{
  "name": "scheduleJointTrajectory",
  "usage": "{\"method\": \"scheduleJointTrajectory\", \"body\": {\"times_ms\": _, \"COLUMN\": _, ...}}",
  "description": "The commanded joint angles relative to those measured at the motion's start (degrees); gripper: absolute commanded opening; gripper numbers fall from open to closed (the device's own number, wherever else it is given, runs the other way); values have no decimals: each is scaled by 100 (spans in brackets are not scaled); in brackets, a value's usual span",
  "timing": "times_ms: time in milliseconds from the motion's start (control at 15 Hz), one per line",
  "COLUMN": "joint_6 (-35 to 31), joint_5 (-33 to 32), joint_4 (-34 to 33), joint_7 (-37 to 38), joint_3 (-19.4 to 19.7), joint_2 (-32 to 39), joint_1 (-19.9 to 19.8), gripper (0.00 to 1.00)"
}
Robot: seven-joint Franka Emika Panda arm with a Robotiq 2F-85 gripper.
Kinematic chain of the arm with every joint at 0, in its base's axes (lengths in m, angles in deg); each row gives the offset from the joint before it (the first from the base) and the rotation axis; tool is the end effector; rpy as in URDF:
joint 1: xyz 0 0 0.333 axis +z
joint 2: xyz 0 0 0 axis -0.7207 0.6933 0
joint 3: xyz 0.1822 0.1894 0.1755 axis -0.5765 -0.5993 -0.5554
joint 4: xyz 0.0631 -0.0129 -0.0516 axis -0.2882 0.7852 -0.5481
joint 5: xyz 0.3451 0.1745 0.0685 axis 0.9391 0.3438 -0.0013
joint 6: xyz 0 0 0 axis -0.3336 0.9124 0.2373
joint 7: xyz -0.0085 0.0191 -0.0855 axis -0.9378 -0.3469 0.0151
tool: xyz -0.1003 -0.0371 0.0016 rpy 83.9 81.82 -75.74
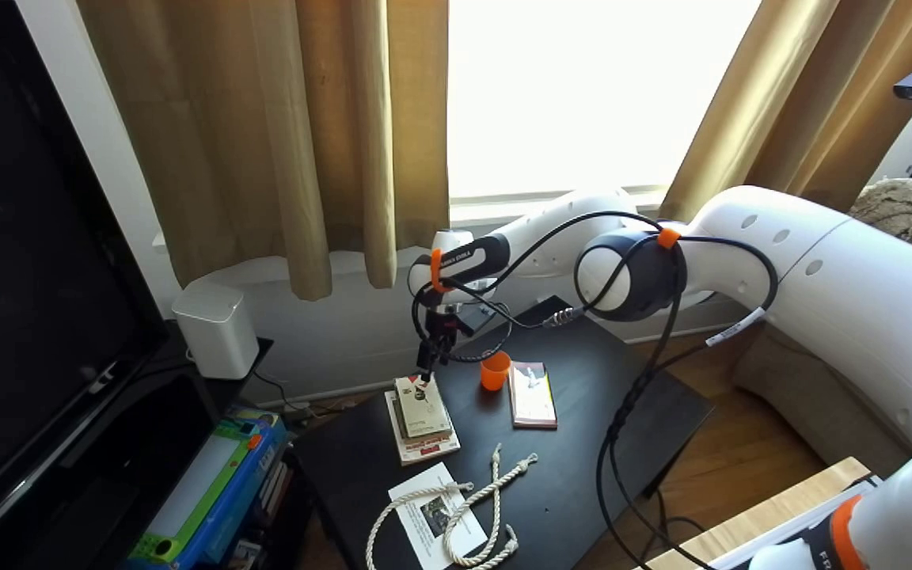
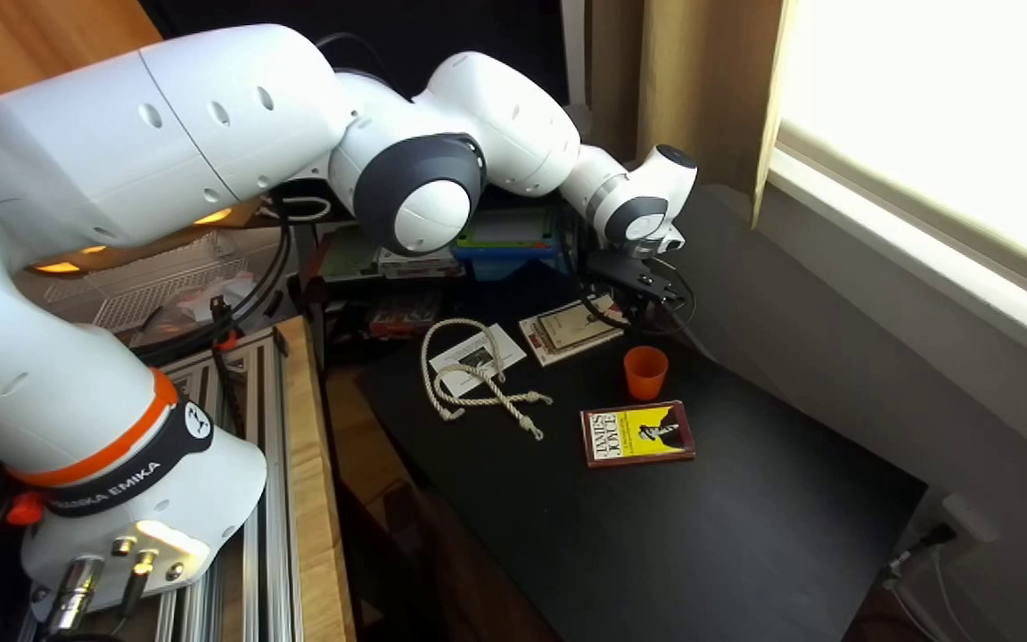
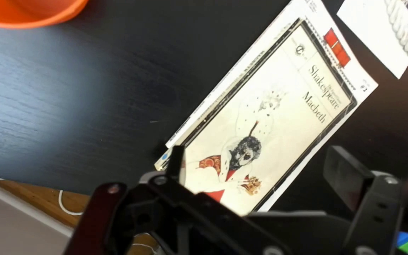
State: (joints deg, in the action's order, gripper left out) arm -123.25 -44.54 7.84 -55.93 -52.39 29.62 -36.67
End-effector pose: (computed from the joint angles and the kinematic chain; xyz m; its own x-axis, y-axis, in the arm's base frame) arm 0.6864 0.2040 -0.0574 0.7106 0.7009 -0.0611 0.6542 -0.6903 -0.3092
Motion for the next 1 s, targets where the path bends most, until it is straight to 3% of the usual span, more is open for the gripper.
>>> {"method": "scheduleJointTrajectory", "body": {"times_ms": 0, "joint_6": 12, "joint_5": -41, "joint_4": -11, "joint_7": 21, "joint_3": -30, "joint_2": -1, "joint_1": -16, "gripper": 100}}
{"method": "scheduleJointTrajectory", "body": {"times_ms": 467, "joint_6": -289, "joint_5": -60, "joint_4": 184, "joint_7": 924, "joint_3": 128, "joint_2": -8, "joint_1": 297, "gripper": 100}}
{"method": "scheduleJointTrajectory", "body": {"times_ms": 733, "joint_6": -975, "joint_5": -68, "joint_4": 476, "joint_7": 1434, "joint_3": 199, "joint_2": -7, "joint_1": 528, "gripper": 100}}
{"method": "scheduleJointTrajectory", "body": {"times_ms": 800, "joint_6": -1205, "joint_5": -78, "joint_4": 596, "joint_7": 1539, "joint_3": 225, "joint_2": -5, "joint_1": 574, "gripper": 96}}
{"method": "scheduleJointTrajectory", "body": {"times_ms": 933, "joint_6": -1659, "joint_5": -84, "joint_4": 823, "joint_7": 1729, "joint_3": 257, "joint_2": -2, "joint_1": 629, "gripper": 71}}
